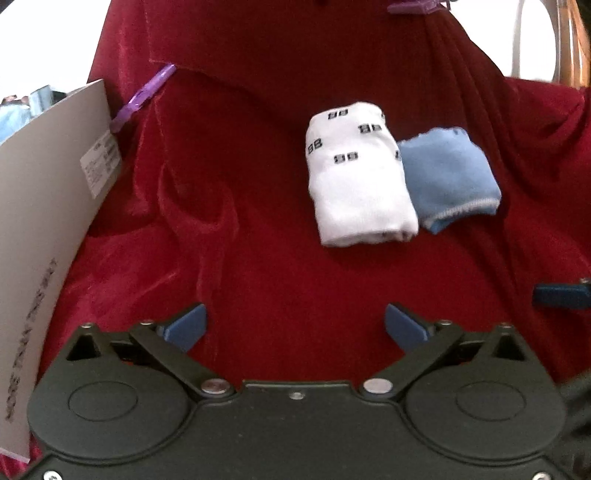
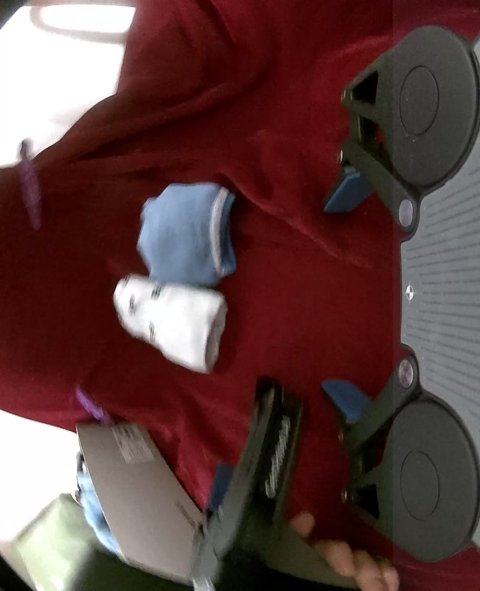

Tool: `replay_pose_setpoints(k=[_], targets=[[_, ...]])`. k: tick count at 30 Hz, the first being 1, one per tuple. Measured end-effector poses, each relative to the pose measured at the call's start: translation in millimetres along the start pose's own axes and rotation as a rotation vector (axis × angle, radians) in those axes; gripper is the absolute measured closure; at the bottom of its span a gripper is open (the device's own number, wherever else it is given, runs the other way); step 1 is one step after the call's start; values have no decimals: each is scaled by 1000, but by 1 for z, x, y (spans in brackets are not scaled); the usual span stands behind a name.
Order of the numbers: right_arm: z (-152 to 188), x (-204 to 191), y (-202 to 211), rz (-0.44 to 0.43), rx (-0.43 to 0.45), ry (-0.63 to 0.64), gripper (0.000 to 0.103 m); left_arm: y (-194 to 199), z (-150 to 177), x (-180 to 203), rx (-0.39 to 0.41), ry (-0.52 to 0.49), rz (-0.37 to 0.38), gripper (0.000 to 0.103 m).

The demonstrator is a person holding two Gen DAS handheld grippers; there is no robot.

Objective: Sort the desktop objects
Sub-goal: 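Grasp the white BB sock with the left tool while the right tool grasps the blue sock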

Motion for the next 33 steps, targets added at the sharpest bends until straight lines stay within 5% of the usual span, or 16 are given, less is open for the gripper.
replay_pose_setpoints(k=[4,8,12,22,26,33], targets=[[-22,31,-20,83,23,-61,4,-12,-14,4,23,-54,-16,2],[-45,57,-35,202,76,-61,4,-27,-34,-4,53,-92,-122,2],[-62,76,-46,303,115,-45,5,-38,-48,-10,80,-140,-118,2],[-70,72,8,64,191,-232,10,-18,-42,12,165,-207,-108,2],[-100,53,-7,103,225,-153,11,-14,-41,18,178,-224,-89,3],[-117,22,-74,131,146,-60,17,-19,-44,10,192,-210,-9,4]])
Point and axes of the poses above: each gripper's, at about its wrist camera, not at the fingertips, and y roughly against the way its jaws point, x to its right, z to its underside, the point moved 6 cm from there along -y, roughly the way its jaws point, and after that the axes turned 10 degrees about -y, right-handed, at the moved point
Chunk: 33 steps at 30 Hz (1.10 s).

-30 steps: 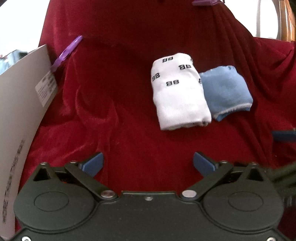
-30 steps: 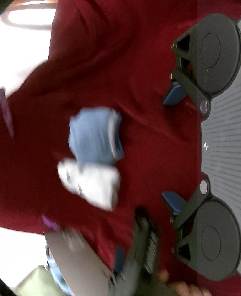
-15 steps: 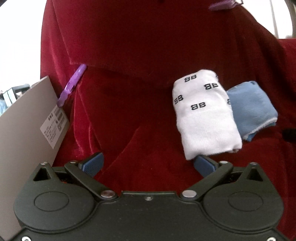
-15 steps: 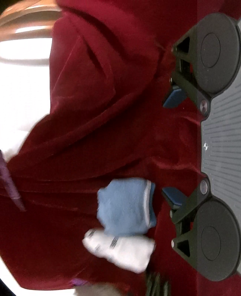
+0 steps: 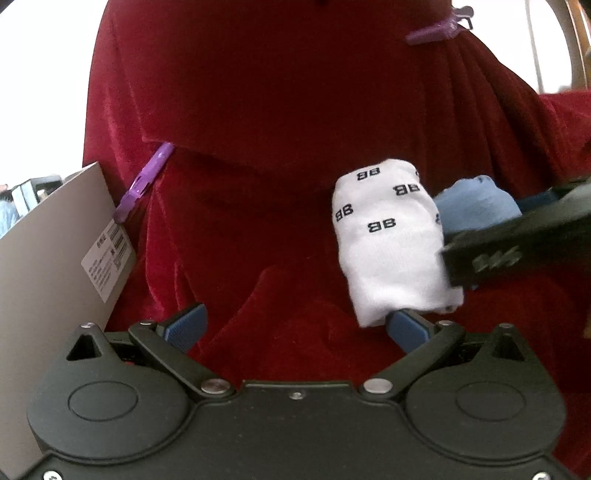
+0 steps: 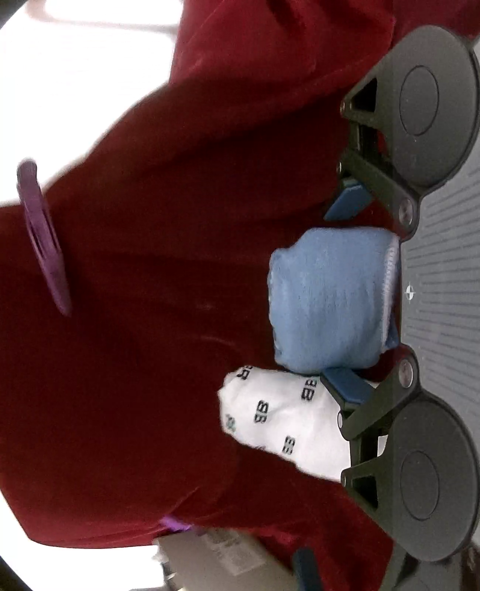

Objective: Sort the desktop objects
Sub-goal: 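Grasp the white BB sock with the left tool while the right tool grasps the blue sock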

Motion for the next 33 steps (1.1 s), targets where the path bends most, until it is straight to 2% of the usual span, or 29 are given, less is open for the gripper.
replay_pose_setpoints(k=[4,5,6,9,14,18,21,25,27,30,33], targets=[[-1,-1,-8,12,10,-14,16,-8,1,-10,0,37,23,4],[-2,1,-7,6,11,-30,21,-8,1,-10,1,39,29,4],[-2,2,-4,-13,13,-38,34,-8,2,-11,1,41,31,4],[-1,1,10,-20,22,-31,40,-8,2,-10,2,38,36,3],[-1,18,64,-60,82,-146,40,-10,2,-11,2,35,45,3],[15,29,99,-121,59,-207,39,-11,3,-13,-1,39,60,3],[33,20,88,-88,55,-205,39,-16,4,-18,-18,72,118,3],[54,38,88,-42,42,-242,40,-22,6,-23,-61,106,210,4],[59,36,95,-33,98,-230,43,-24,7,-23,-95,108,252,4],[59,30,95,-1,118,-199,44,-18,8,-23,-107,130,310,4],[58,28,100,7,148,-189,44,-2,5,-25,-73,163,329,4]])
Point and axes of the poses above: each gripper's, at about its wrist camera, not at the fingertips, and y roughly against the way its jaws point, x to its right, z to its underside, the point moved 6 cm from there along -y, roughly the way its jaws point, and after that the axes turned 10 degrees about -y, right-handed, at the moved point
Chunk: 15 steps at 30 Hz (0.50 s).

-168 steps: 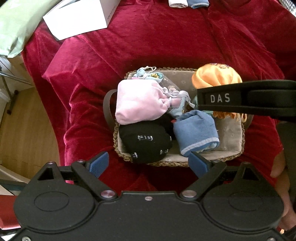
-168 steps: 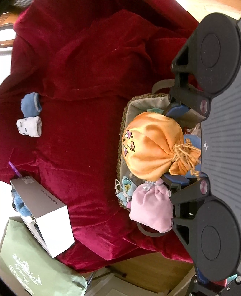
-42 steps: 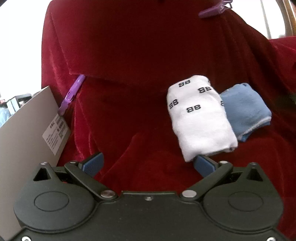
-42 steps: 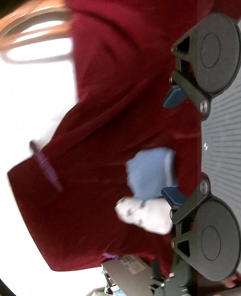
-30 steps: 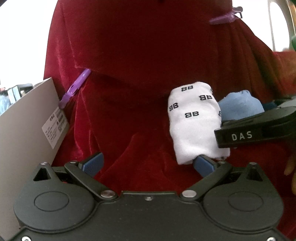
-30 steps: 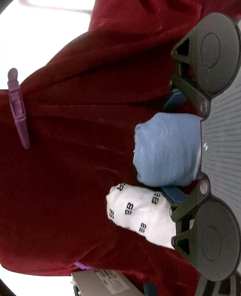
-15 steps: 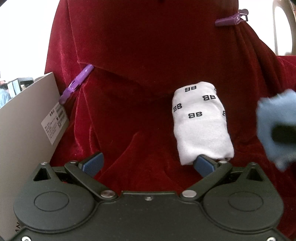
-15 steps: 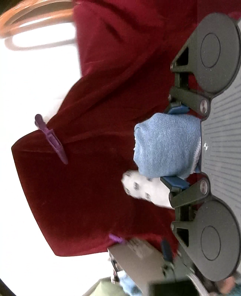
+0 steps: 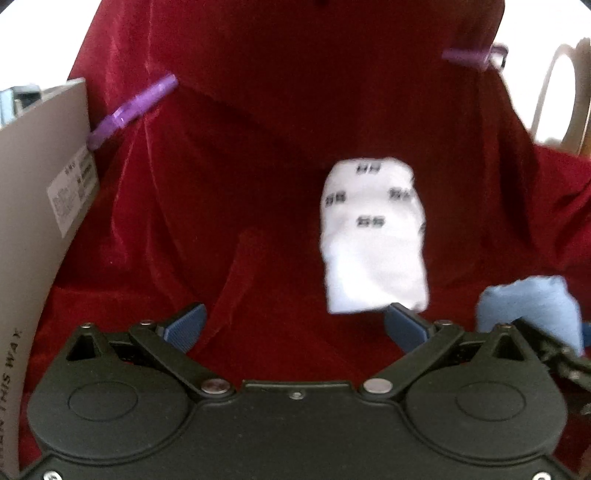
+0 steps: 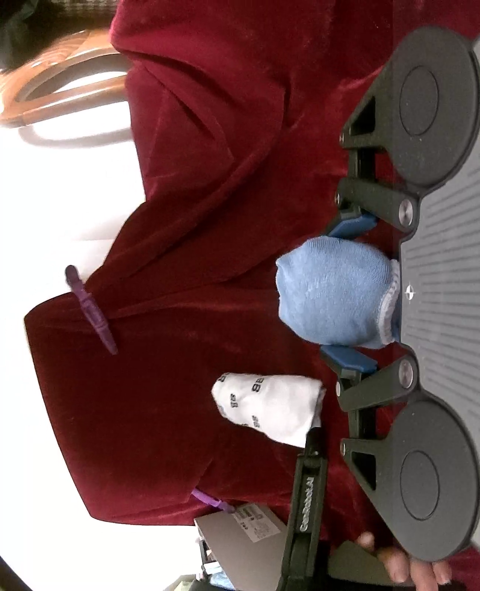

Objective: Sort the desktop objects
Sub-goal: 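Grasp the white BB sock with the left tool while the right tool grasps the blue sock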

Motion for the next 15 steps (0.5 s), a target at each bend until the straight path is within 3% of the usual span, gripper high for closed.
replay_pose_setpoints(k=[7,10,15], targets=[[-1,2,-1,-5,4,-11,46,22,-39,15,142,45,109,4],[0,2,-1,-5,7,-14,46,6,-49,37,71,-74,112,4],[0,4,-1,-11,7,-25,46,-26,-45,68,-44,-312,-6,4]])
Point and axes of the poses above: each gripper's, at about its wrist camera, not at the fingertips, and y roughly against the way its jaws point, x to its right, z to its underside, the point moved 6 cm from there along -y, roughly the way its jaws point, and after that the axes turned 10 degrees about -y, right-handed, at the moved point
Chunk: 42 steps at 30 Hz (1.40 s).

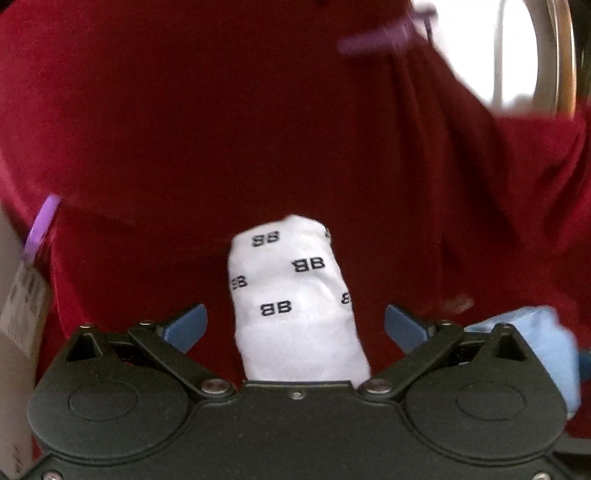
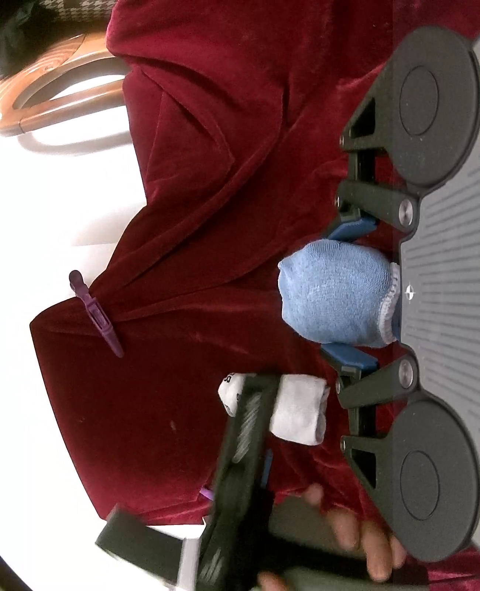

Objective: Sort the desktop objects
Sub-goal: 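Grasp the white BB sock with the left tool while the right tool grasps the blue sock, then lift both socks and carry them over the basket with both tools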

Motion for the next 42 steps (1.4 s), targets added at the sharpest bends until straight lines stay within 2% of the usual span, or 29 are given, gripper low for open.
replay_pose_setpoints(k=[3,5,8,11,20,22,26,29,33,37,39,42], targets=[[0,0,-1,-2,0,-2,46,-16,-3,9,-86,-13,56,4],[-1,1,-1,-1,0,-5,46,-20,-2,12,-103,-9,74,7],[-1,3,-2,-2,-1,-18,46,-18,-2,7,-106,0,48,42],[-2,3,-2,-2,-1,-27,46,-9,-3,1,-106,20,86,46],[-2,4,-4,3,-4,-33,46,64,-2,-15,-66,2,75,45],[-1,4,-4,8,-8,-32,45,80,7,-15,-81,-15,82,45],[0,3,-4,15,-8,-22,44,101,45,-9,-151,-72,81,45],[0,2,-4,16,-11,-15,43,109,76,-8,-169,-79,86,44],[1,1,-5,29,-22,-3,38,101,107,-14,-223,-31,96,42],[2,2,-6,49,-29,-4,35,106,113,-17,-193,19,97,42],[2,3,-8,59,-39,-9,35,109,115,-11,-196,8,70,39],[2,3,-10,73,-53,-15,38,117,118,-4,-202,0,52,41]])
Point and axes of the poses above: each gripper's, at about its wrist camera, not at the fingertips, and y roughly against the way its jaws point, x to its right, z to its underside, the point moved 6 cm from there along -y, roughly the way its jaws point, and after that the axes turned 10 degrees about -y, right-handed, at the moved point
